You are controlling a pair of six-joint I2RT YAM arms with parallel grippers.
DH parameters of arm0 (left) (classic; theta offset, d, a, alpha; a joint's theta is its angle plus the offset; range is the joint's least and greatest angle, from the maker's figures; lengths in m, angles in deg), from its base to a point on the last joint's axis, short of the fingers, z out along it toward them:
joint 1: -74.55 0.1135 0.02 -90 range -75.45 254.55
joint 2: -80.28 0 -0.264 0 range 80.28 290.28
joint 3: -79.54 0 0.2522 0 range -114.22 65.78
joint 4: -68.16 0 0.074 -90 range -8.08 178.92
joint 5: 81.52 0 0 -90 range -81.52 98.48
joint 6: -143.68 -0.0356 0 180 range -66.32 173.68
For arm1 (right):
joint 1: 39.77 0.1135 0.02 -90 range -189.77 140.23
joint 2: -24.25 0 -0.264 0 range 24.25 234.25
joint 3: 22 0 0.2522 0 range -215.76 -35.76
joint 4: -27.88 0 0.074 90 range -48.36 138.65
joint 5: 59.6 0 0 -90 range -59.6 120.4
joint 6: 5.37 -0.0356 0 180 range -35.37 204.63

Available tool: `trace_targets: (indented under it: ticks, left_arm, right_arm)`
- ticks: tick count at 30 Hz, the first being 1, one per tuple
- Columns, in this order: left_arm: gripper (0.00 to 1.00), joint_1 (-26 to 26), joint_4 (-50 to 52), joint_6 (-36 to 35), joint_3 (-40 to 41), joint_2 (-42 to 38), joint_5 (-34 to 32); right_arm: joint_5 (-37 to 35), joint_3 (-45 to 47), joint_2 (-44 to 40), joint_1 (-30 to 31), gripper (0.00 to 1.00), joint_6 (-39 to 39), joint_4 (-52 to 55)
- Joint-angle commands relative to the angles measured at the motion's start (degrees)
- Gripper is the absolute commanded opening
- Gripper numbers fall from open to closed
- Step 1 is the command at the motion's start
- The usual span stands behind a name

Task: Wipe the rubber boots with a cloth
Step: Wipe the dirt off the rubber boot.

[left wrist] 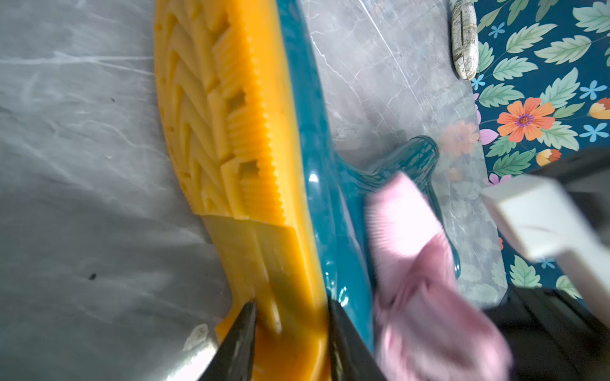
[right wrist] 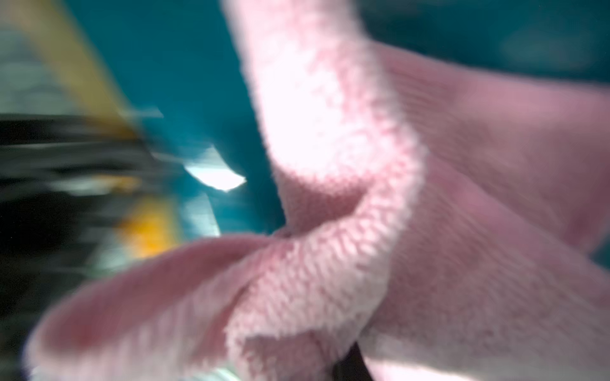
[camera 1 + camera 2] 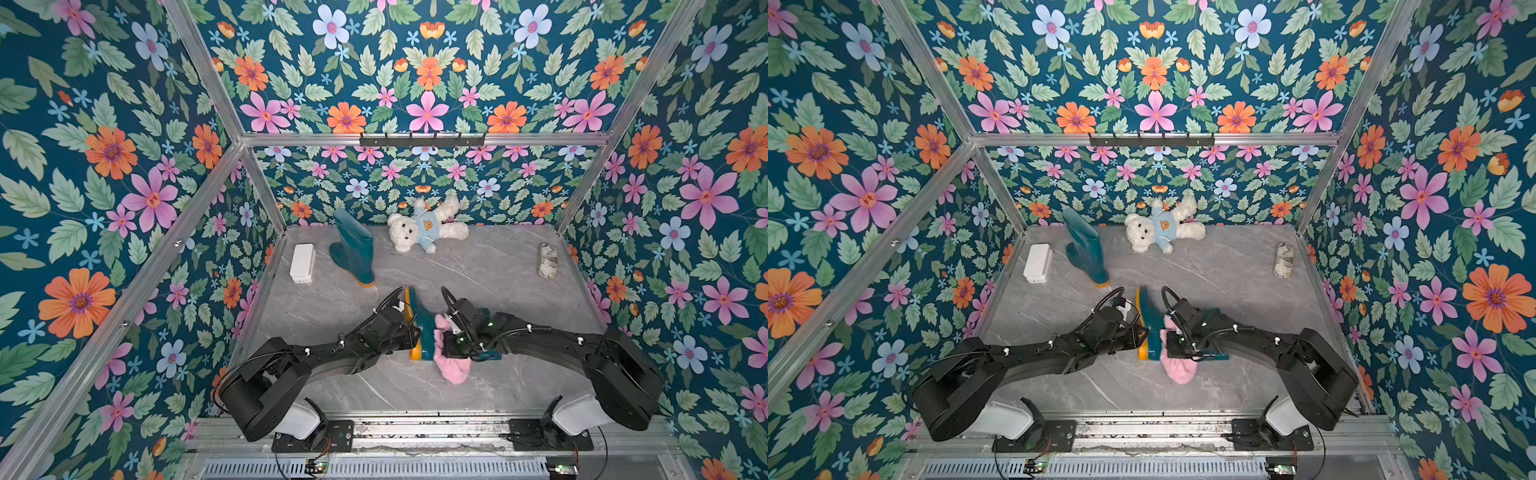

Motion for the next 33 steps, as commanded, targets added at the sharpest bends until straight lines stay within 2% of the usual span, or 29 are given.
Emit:
trace_targets:
  ticks: [1,7,9,14,17,20,28,33]
  left_arm:
    - [0.37,0.2,11.3,-1.0,0.7,1.2,-4.7]
    - [0.37,0.2,11.1,-0.9,0.9,1.0,-4.6]
    - [0.37,0.1,11.2,-0.9,0.8,1.1,-4.6]
    - [0.37,0.2,11.5,-1.0,0.8,0.8,-4.8]
    - [0.37,0.2,11.7,-1.0,1.1,0.5,-5.0]
    - [0.37,0.2,11.8,-0.8,1.1,0.3,-5.2]
    - [0.37,0.2,12.2,-0.9,1.3,0.2,-5.2]
    - [0.37,0.2,11.7,-0.7,1.4,0.6,-5.0]
  right_arm:
    - [-4.4,4.3,-6.6,-5.7,0.0,0.0,8.8]
    - [-1.4,11.5,-20.3,-24.0,0.0,3.4,14.1]
    - [-0.7,11.5,-21.6,-25.1,0.0,3.6,13.5]
    - [2.7,9.0,-17.5,-25.0,0.0,4.0,10.5]
    - [1.9,5.7,-14.1,-21.1,0.0,3.3,8.4]
    - [-0.8,0.2,-9.3,-13.8,0.0,2.4,6.7]
    - [-0.6,-13.8,7.0,2.7,0.0,1.0,2.5]
    - [1.1,-17.5,15.0,6.6,0.0,0.4,0.0]
